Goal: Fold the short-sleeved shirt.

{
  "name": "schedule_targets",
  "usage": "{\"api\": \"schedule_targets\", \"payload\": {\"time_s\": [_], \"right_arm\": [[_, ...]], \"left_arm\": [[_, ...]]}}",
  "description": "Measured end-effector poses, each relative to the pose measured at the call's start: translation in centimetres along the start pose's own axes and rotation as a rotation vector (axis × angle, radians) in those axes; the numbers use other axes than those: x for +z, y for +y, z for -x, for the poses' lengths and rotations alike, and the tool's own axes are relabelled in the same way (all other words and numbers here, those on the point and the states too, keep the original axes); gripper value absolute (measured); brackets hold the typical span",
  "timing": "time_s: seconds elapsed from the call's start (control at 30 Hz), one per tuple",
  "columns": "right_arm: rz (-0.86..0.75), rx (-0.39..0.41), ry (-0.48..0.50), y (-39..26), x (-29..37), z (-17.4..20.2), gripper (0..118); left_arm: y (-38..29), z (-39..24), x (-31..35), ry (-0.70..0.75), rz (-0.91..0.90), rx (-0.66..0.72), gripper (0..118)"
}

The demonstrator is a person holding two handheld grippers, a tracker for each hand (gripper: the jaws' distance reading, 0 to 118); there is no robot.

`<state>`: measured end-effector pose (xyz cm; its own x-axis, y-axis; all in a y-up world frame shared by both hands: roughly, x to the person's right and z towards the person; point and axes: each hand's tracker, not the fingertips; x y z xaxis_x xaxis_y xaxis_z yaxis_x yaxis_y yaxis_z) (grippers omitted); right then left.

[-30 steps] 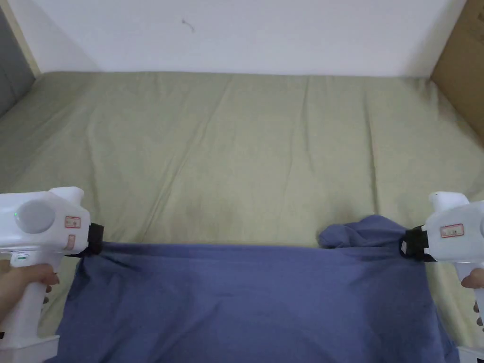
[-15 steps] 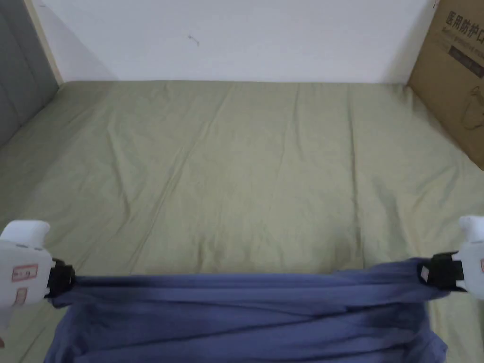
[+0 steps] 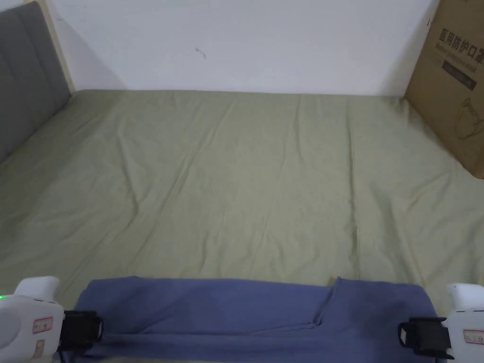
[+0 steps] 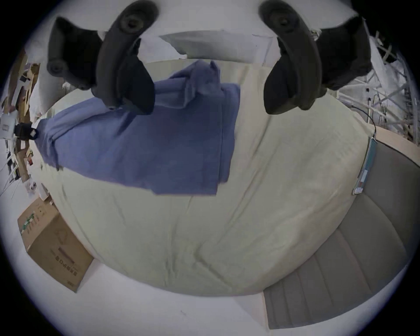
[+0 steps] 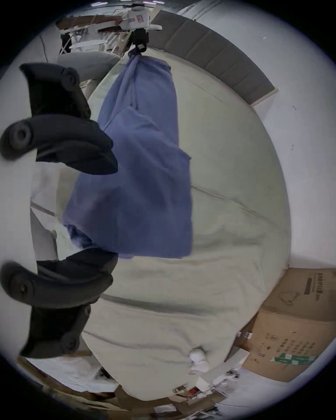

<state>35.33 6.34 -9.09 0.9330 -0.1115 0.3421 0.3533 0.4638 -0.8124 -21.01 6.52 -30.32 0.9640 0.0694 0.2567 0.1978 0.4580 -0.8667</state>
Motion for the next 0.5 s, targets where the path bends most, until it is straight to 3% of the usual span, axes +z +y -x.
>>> {"api": "schedule_targets", "payload": {"time_s": [0.17,0.2,0.23,0.27,0.3,0.37,0.5], "right_arm": [[-0.109,0.054,0.054,3.1,1.8,3.0,69],[-0.131,0.072,0.078,3.6,2.1,4.3,64],[-0.154,0.086,0.082,3.9,2.0,5.3,49],[-0.189,0.125,0.083,4.2,1.9,6.7,23],[-0.228,0.146,0.052,4.4,1.4,8.3,2],[-0.217,0.148,0.062,4.7,0.1,10.8,2],[-0.157,0.136,0.193,4.6,-2.9,15.9,1]], "left_arm": [[1.8,-0.7,3.1,-0.060,-0.110,0.024,101],[2.1,-1.0,3.6,-0.098,-0.124,0.031,94],[2.3,-1.2,3.8,-0.139,-0.127,0.035,76],[2.2,-2.1,4.3,-0.174,-0.123,0.030,44],[2.2,-2.5,4.1,-0.208,-0.111,0.032,2],[1.9,-3.3,3.3,-0.206,-0.113,0.046,1],[1.1,-4.4,2.6,-0.218,-0.072,0.020,1]]}}
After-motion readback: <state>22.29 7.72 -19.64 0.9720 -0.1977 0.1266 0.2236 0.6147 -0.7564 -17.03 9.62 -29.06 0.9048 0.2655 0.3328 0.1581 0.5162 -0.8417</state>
